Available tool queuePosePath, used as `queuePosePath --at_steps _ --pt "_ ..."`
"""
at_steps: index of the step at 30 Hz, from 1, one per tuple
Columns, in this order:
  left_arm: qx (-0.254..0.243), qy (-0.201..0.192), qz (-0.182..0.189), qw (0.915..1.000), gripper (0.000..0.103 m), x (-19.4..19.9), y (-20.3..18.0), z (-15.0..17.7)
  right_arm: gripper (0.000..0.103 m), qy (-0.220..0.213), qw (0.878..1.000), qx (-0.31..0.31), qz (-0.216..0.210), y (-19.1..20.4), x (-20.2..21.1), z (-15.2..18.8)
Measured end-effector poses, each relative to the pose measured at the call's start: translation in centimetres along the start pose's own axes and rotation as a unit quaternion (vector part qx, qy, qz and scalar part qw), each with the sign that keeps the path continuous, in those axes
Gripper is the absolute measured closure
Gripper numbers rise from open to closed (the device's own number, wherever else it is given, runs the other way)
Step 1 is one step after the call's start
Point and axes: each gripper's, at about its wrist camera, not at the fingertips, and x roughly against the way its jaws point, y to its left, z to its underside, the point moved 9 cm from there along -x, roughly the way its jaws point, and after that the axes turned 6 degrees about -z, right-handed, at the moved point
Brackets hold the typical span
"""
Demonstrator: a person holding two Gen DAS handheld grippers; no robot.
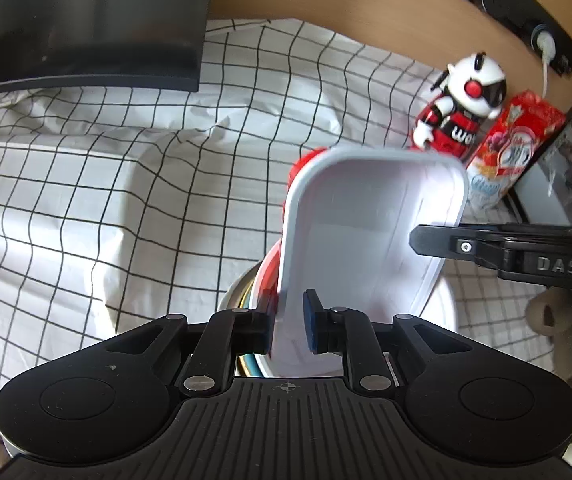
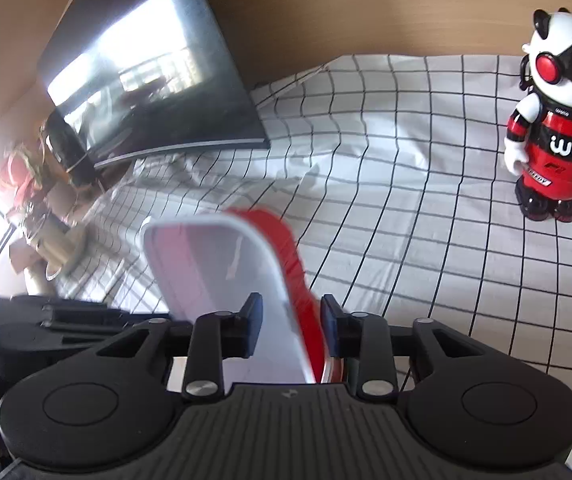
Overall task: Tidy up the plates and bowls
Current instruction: 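Carry the tray upright with both grippers over the bowl stack, then lower the tray into the top white bowl with both grippers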
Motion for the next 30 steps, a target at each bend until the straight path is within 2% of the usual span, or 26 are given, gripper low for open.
queuePosePath --at_steps 5,7,10,19,24,30 --pt "0.034 -0.003 -0.013 0.9993 0.085 -0.3 1.0 -1.5 0.072 0.005 1.000 -0.005 0.006 -0.1 -1.5 -1.1" --pt "0.038 -0.004 -0.014 0.9992 0.085 -0.6 1.1 -2.0 0.080 0.014 1.000 -0.006 -0.002 0.2 -2.1 -1.1" --pt "0.041 -0.004 -0.014 0.9990 0.085 -1.1 1.1 -2.6 0.082 0.019 1.000 -0.003 0.006 0.3 -3.0 -1.2" --pt "0.036 -0.005 -0.013 0.9992 0.085 -1.6 0.9 -4.0 0.082 0.028 0.999 -0.031 0.018 -1.4 -4.3 -1.5" --pt "0.036 0.012 -0.005 0.9993 0.084 -2.8 1.1 -3.4 0.082 0.032 0.999 -0.022 0.033 -1.9 -4.4 -0.4" --pt "-0.007 0.005 -0.011 0.9999 0.082 -2.6 0.5 -2.7 0.081 0.040 0.997 -0.011 0.058 -2.3 -4.1 1.3"
